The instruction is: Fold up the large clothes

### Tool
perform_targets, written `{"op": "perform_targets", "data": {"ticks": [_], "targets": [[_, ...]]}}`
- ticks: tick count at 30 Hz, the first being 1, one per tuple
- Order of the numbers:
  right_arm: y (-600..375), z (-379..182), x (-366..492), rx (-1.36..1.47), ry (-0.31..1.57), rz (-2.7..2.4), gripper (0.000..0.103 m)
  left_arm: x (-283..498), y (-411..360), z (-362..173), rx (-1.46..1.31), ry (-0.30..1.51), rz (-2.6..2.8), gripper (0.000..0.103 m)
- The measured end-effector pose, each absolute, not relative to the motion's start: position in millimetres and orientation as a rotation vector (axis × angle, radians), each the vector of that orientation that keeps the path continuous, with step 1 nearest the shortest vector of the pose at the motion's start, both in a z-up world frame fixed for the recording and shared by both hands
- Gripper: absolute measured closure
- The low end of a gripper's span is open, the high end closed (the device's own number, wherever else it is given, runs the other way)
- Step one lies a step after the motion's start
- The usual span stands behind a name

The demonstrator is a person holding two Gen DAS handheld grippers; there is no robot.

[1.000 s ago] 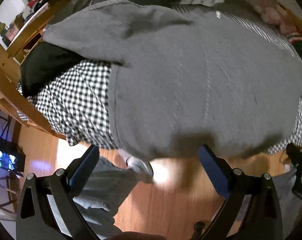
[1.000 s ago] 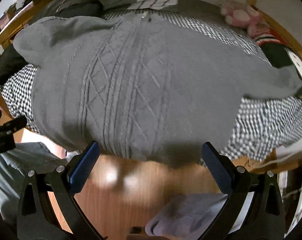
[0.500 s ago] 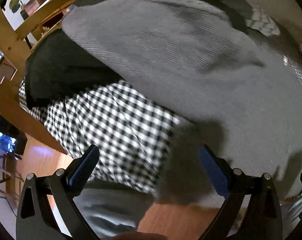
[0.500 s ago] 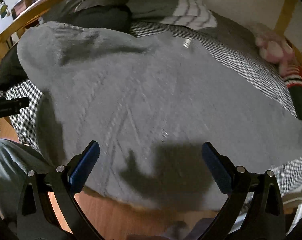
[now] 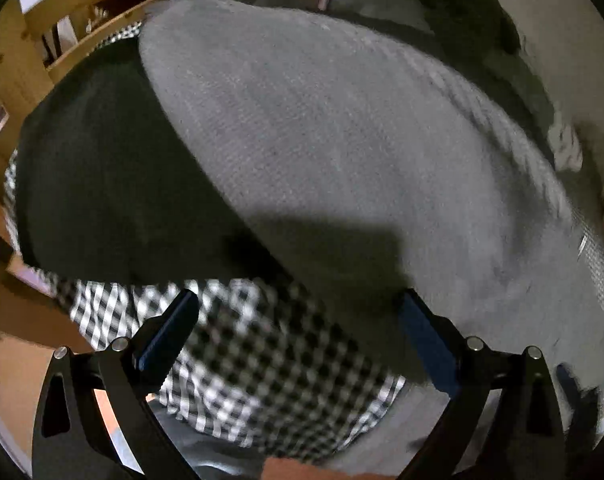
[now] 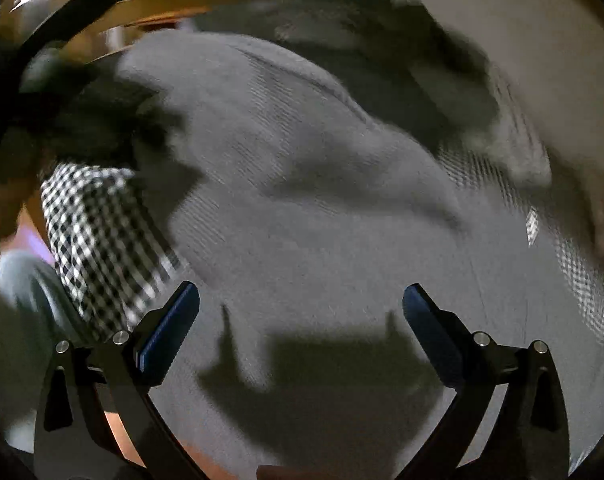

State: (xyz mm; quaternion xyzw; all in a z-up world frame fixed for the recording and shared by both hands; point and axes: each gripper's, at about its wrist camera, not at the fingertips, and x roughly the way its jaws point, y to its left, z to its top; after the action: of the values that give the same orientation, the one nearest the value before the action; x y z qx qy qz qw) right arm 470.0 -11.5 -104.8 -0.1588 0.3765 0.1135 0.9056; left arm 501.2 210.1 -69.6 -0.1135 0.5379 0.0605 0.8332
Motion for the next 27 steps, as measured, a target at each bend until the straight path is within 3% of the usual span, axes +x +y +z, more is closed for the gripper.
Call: {"op": "perform_targets", "data": {"ticks": [5,8,11,12,13,15,18,27], "targets": [[60.8,-125.7,467.8,-0.627,0.492,0.308,0.003,529.2,249.8,-54.7,-0.334,1.108,0.115,0.005],[88.0,-140.1,475.8,-0.685,0.472,0.369,0.008,545.5,269.5,-55.1,-0.405,1.113,0.073,0.005],[113.0,-157.2,489.4,-0.764,0.470,0.330,0.038,539.9,271.5,-59.1,-0.418,1.111,0.046,0.005],[116.9,-162.3,495.9,-0.786,0.488,0.302,0.060,536.2,271.7,-59.5,-0.423,1.084,0.031,0.005],[119.0,-164.3,499.7,-0.795,0.486,0.275,0.073,533.9,272.4,-59.5,-0.432,1.068,0.023,0.005],[114.4,-160.3,499.7,-0.768,0.469,0.259,0.083,525.5,276.5,-60.3,-0.459,1.012,-0.001,0.005],[92.0,-138.4,494.8,-0.653,0.434,0.255,0.089,513.4,286.1,-65.6,-0.535,0.948,-0.035,0.005],[-9.3,-86.2,454.0,-0.406,0.355,0.241,0.090,497.2,298.8,-77.2,-0.857,0.744,-0.118,0.005]]}}
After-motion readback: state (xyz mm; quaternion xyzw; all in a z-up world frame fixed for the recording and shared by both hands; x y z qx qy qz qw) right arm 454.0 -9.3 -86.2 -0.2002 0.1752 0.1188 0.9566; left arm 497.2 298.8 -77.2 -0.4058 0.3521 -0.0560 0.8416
